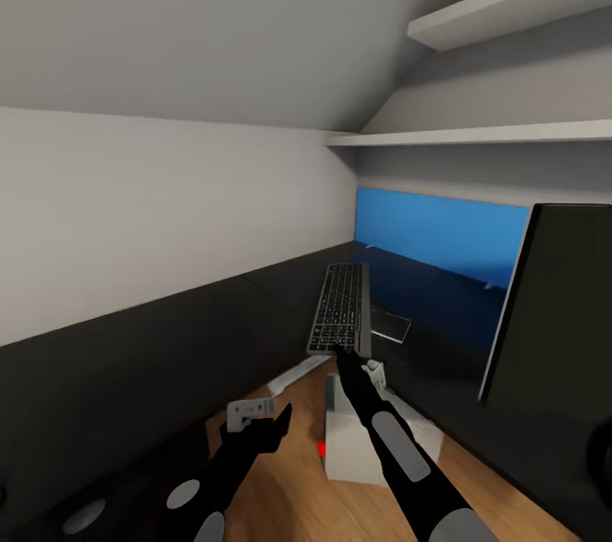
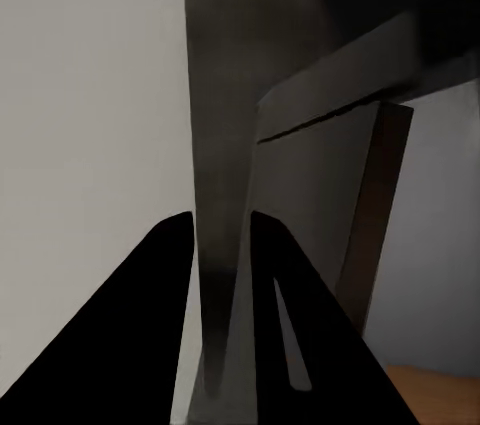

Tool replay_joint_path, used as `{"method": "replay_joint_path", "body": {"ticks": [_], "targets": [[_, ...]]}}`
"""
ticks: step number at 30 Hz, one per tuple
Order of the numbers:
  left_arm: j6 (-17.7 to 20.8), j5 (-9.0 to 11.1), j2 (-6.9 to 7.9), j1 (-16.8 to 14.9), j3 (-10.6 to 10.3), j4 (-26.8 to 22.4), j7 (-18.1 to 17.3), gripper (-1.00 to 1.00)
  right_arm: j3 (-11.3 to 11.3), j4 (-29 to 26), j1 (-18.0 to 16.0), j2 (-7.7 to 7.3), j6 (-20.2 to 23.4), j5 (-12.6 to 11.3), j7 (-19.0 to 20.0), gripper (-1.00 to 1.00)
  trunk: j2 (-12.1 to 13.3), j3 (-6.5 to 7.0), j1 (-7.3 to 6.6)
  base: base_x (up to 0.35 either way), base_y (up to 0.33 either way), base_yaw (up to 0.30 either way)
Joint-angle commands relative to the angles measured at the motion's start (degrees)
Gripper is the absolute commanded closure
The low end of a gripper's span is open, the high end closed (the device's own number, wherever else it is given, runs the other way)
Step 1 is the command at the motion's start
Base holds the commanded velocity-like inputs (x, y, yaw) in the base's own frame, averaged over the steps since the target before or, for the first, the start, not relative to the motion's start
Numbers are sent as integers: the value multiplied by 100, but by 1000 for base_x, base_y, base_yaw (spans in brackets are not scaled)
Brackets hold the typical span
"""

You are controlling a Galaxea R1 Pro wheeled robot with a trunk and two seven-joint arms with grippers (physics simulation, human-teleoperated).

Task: In the bedroom, organize the workspace by keeping the computer under the desk, ensuring the monitor is on the desk, placing the keyboard on the desk next to the monitor, placing the mouse on the desk next to the keyboard, moving the folder from the swivel chair onto the desk next to the mouse, stacking the notebook on top of the folder with the pen on top of the notebook, and positioning the swivel chair next to the desk.

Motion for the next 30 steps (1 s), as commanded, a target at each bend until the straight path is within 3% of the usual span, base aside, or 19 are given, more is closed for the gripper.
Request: {"method": "replay_joint_path", "body": {"ticks": [1, 14, 16, 20, 24, 30], "targets": [[16, 60, 1, -5, -9, -7, 48, -100, 16, 4, -4, -1, -21, -71, 40, 100, -3, -1, -3, -264, 0, 163], [16, 76, 7, -5, -1, -7, 53, -100, 94, 4, -4, 1, 16, -71, 26, 100, -3, 72, -3, -324, -58, 203], [16, 77, 8, -5, 0, -7, 54, -100, 164, 4, -4, 3, 50, -71, 26, 100, -3, 84, -3, -335, -94, 218], [10, 70, 10, -5, 40, 1, 253, -100, 586, 4, -4, 3, 106, -71, 26, 100, -3, 105, -3, -256, -78, 227], [2, 69, 10, -5, 50, -2, 580, -100, 681, 4, -4, 4, 118, -78, 26, 100, -3, 123, -3, -66, -23, 243], [-1, 69, 10, -5, 50, 2, 740, -100, 785, 4, -4, 4, 131, -87, 26, 100, -3, 147, -3, -10, -4, 249]]}}
